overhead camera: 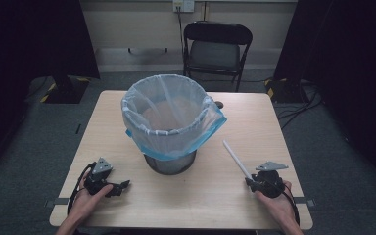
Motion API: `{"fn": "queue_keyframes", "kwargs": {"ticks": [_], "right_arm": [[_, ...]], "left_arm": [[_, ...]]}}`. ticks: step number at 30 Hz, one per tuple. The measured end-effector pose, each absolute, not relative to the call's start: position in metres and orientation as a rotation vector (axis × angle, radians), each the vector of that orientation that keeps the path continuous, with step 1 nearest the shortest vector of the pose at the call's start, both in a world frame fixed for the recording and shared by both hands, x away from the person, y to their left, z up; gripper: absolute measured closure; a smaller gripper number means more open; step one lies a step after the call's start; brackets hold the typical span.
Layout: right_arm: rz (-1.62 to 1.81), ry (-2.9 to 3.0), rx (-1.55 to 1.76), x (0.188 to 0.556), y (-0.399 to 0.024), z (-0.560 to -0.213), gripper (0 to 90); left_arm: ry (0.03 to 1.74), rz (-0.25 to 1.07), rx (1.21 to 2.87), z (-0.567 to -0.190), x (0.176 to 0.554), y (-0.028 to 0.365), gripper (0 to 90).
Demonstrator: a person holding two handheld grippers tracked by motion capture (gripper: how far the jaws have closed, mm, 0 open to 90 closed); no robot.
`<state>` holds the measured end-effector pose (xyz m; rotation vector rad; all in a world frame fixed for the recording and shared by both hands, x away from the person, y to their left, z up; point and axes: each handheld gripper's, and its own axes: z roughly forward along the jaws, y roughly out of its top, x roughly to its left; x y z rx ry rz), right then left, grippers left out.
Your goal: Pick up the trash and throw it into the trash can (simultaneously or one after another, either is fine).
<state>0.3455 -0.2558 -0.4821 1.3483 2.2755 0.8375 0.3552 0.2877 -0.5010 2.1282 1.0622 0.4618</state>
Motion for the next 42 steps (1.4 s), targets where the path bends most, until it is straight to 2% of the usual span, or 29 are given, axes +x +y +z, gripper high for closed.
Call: {"fn": "queue_keyframes", "kwargs": {"ticks": [7, 18, 32, 42], "right_arm": [[0.822, 2.263, 1.373, 0.343, -0.251, -0.481, 80.7], [0.886, 2.241, 1.45, 0.357, -0.247, -0.478, 81.2], [1.094, 2.111, 1.434, 0.387, -0.238, -0.444, 81.3], [1.148, 2.039, 1.42, 0.388, -0.247, -0.429, 81.3]], "left_arm": [[1.059, 0.464, 2.131, -0.501, 0.355, 0.288, 7.8], [1.061, 0.465, 2.13, -0.501, 0.355, 0.288, 7.8], [1.061, 0.465, 2.13, -0.501, 0.355, 0.288, 7.8], [1.06, 0.463, 2.13, -0.501, 0.355, 0.288, 7.8]]}}
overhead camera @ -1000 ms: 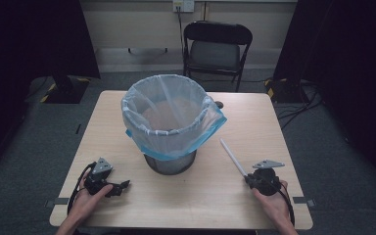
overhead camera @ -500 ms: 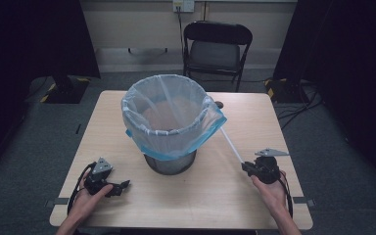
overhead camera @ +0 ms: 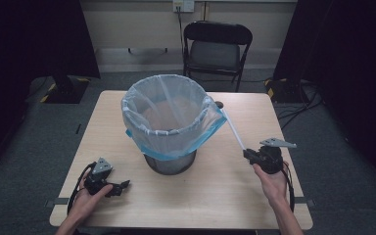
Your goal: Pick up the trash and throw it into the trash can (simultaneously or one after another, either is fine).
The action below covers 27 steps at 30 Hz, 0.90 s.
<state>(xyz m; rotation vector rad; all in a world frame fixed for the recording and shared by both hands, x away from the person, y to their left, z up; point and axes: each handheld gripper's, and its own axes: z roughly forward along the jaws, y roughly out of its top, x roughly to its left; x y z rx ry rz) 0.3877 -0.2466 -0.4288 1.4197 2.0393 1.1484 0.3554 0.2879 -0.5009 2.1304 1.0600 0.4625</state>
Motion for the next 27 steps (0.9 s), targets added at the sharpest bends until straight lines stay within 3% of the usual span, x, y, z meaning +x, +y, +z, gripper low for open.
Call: {"fn": "queue_keyframes", "kwargs": {"ticks": [27], "right_arm": [[1.289, 1.919, 1.326, 0.399, -0.237, -0.37, 81.3]], "left_arm": [[1.061, 0.463, 2.13, -0.501, 0.355, 0.288, 7.8]]}}
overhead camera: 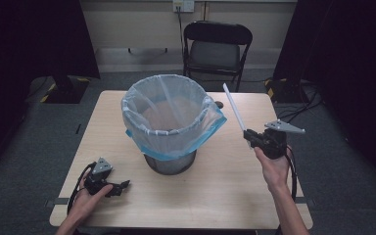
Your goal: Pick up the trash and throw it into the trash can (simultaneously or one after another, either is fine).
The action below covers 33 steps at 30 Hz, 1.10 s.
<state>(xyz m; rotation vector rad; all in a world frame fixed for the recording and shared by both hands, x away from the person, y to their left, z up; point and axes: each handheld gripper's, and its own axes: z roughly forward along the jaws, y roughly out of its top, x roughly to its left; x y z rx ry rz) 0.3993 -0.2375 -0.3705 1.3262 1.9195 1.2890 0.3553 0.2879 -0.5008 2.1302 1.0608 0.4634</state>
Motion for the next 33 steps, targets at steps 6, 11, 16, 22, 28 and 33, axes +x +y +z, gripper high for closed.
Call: {"fn": "queue_keyframes", "kwargs": {"ticks": [6, 11, 16, 22, 28, 33], "right_arm": [[1.335, 1.9, 1.28, 0.405, -0.23, -0.347, 81.4], [1.353, 1.891, 1.235, 0.411, -0.224, -0.328, 81.4], [1.379, 1.888, 1.204, 0.417, -0.216, -0.314, 81.4], [1.417, 1.886, 1.158, 0.424, -0.206, -0.297, 81.4], [1.47, 1.888, 1.123, 0.429, -0.2, -0.282, 81.4], [1.491, 1.896, 1.1, 0.434, -0.194, -0.274, 81.4]], "left_arm": [[1.061, 0.464, 2.131, -0.501, 0.355, 0.288, 7.8], [1.062, 0.462, 2.127, -0.501, 0.355, 0.288, 7.8], [1.061, 0.464, 2.131, -0.501, 0.355, 0.288, 7.8], [1.061, 0.463, 2.13, -0.501, 0.355, 0.288, 7.8], [1.061, 0.464, 2.131, -0.501, 0.355, 0.288, 7.8], [1.061, 0.463, 2.13, -0.501, 0.355, 0.288, 7.8]]}}
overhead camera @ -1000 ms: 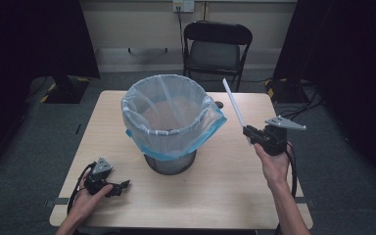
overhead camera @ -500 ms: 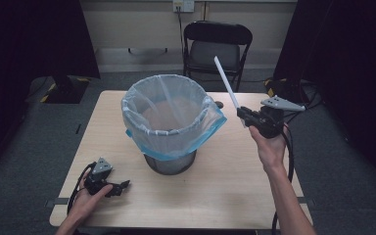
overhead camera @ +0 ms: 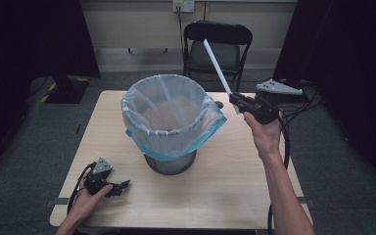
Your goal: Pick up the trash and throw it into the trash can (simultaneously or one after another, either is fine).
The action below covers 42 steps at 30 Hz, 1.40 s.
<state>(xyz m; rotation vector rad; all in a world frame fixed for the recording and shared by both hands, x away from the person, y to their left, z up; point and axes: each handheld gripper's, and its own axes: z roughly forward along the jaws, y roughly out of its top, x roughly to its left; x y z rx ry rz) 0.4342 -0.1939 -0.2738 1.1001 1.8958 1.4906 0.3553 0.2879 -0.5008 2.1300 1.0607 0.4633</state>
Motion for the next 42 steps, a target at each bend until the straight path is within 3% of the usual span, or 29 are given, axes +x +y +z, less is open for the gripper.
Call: {"fn": "queue_keyframes", "kwargs": {"ticks": [20, 42], "right_arm": [[1.572, 1.902, 0.99, 0.443, -0.168, -0.239, 81.3], [1.709, 2.013, 0.804, 0.432, -0.103, -0.215, 81.3]], "left_arm": [[1.06, 0.464, 2.13, -0.501, 0.355, 0.288, 7.8], [1.061, 0.464, 2.131, -0.501, 0.355, 0.288, 7.8]]}}
